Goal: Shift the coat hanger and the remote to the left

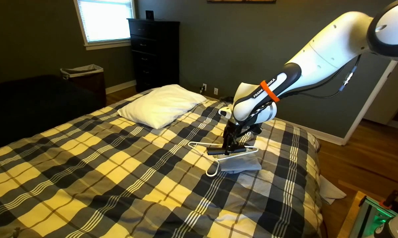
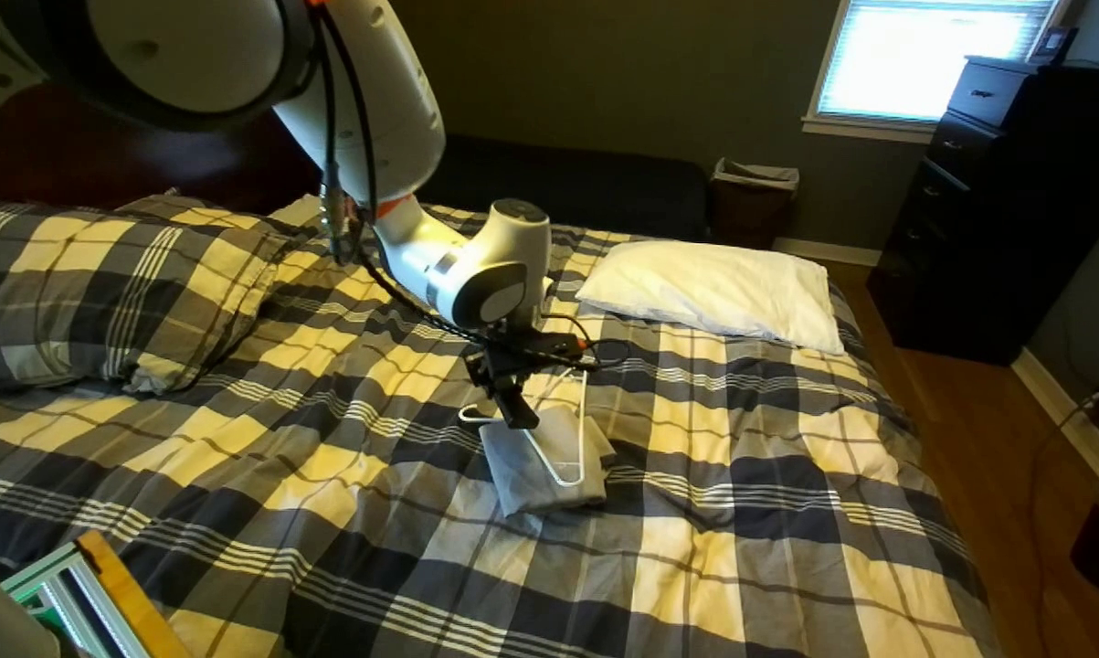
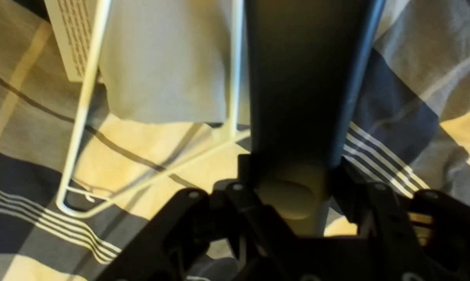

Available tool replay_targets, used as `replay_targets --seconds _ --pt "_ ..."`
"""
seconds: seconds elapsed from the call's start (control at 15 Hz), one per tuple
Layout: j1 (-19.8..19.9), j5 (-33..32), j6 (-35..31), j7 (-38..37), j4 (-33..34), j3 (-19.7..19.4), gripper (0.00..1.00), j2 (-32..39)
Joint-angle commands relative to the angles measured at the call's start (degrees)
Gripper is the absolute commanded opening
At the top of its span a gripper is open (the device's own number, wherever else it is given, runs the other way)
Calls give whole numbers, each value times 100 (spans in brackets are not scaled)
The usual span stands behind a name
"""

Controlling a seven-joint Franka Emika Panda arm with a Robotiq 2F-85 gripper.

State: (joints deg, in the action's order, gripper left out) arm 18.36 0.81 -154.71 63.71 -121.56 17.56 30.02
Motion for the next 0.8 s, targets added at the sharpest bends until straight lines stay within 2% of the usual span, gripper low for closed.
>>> replay_targets --seconds 0.0,0.2,0.33,0.4,0.53,0.73 --pt "-356 249 -141 246 -1050 271 27 -847" --pt "-1238 -71 -478 -392 -1514 72 27 -973" --pt "-1938 -531 -1265 -1200 -1829 -282 27 -1039" --pt "-2306 -847 -1651 -1657 -1907 -546 27 -1021" --pt "-3150 -1546 -2279 -2599 -2027 -1338 27 -1020" --pt "-4426 -1760 -2575 -3224 -1919 -2597 27 -741"
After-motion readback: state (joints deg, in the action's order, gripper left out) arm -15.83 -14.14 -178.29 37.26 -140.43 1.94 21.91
